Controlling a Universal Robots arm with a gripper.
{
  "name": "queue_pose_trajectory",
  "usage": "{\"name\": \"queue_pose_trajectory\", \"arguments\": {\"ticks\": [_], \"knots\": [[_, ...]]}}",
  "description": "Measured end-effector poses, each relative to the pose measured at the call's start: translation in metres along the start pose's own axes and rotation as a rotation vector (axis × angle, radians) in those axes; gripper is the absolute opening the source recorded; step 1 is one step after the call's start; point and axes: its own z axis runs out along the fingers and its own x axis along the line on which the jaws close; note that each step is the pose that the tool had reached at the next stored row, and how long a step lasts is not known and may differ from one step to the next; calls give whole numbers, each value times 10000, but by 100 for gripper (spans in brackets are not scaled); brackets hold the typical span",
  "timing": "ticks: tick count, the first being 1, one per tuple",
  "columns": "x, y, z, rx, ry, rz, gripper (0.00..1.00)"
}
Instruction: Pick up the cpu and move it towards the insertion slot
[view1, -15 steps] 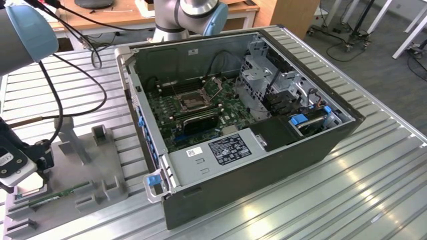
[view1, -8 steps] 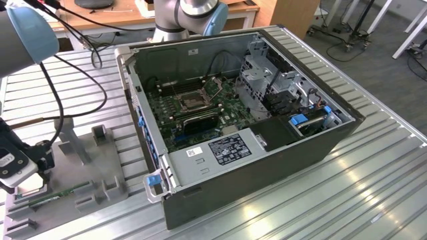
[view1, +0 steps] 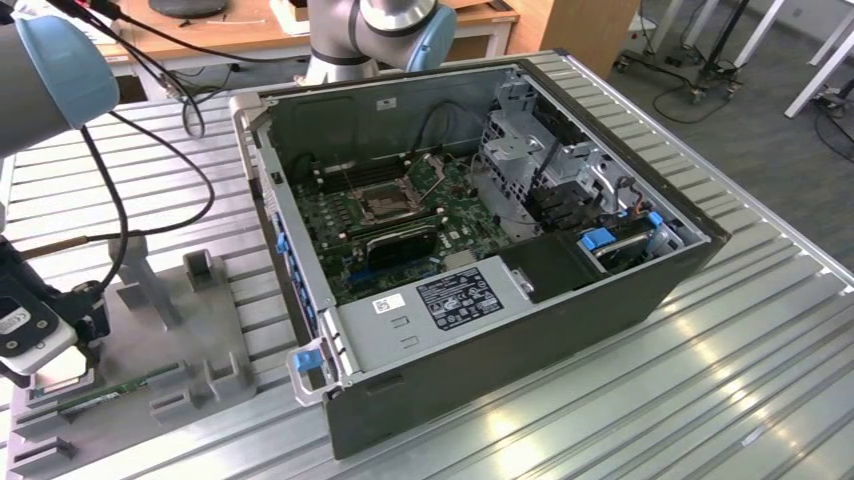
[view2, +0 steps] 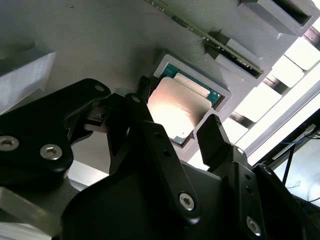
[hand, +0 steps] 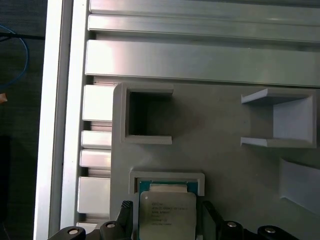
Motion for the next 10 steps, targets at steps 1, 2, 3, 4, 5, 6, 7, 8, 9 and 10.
{"name": "queue_pose_trajectory", "arguments": {"ticks": [1,2,3,4,5,6,7,8,9,10], "knots": [[0,0,0,-1,0,0,65],[0,1,1,-1,-2,0,65],[0,5,3,0,0,0,65],[0,6,7,0,0,0,65],[0,6,8,0,0,0,65],[0,6,8,0,0,0,65],[0,6,8,0,0,1,65],[0,6,8,0,0,0,65],[0,6,8,0,0,0,65],[0,6,8,0,0,0,65]]}}
